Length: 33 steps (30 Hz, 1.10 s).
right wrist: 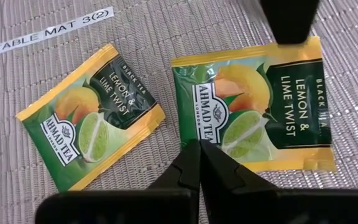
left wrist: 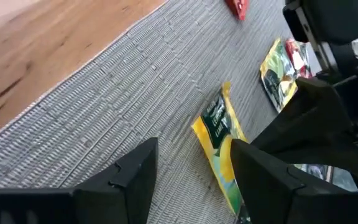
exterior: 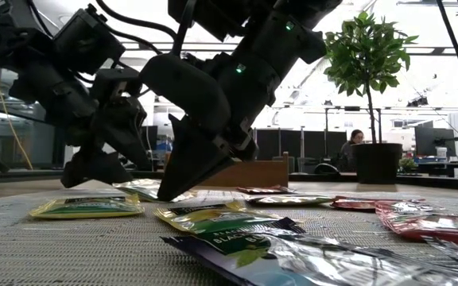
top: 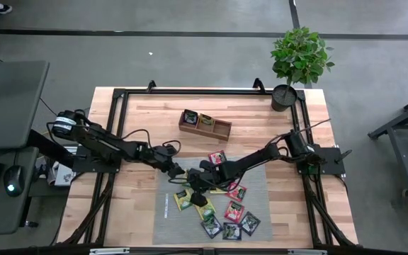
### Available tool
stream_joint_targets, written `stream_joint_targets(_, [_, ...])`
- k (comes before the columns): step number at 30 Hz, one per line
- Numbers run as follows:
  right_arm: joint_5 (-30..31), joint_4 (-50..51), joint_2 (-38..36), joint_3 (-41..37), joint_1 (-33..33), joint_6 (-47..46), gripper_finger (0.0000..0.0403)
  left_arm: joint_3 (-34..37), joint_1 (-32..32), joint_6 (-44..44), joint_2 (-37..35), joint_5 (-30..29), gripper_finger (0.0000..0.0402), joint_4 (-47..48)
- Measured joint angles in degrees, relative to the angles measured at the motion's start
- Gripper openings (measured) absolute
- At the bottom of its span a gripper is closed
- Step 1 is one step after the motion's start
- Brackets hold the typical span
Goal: Pick & Place Tea
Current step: Put the yellow tea bag into the middle section of the wooden organizer
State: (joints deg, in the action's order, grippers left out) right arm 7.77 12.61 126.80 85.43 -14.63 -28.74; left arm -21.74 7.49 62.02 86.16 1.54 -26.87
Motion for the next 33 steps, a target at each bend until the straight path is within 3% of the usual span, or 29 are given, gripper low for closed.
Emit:
stream_joint_targets(8, [0.19,-0.28,0.02,0.00,-0.03,0.25,0.0000,-4.57,-0.02,-0.28,4.87,1.77,0.0200,-0.24])
stream_joint_targets(18, [-0.04,-0.32,0.02,0.00,-0.01,0.25,0.0000,-5.79,0.00,-0.67,5.20,0.52,0.0193,0.01])
stream_joint_targets(22, [-0.40,-0.28,0.02,0.02,-0.01,0.25,0.0000,-5.79,-0.02,-1.42,5.20,2.20,0.0149,0.02])
stream_joint_targets(29, [-0.64,-0.25,0.02,0.02,-0.01,0.26,0.0000,-5.79,0.00,-1.77,5.20,2.84,0.0020,0.28])
stream_joint_targets(33, [-0.69,-0.23,0.02,0.02,-0.01,0.25,0.0000,-5.79,0.00,-2.82,5.20,2.86,0.0008,0.39])
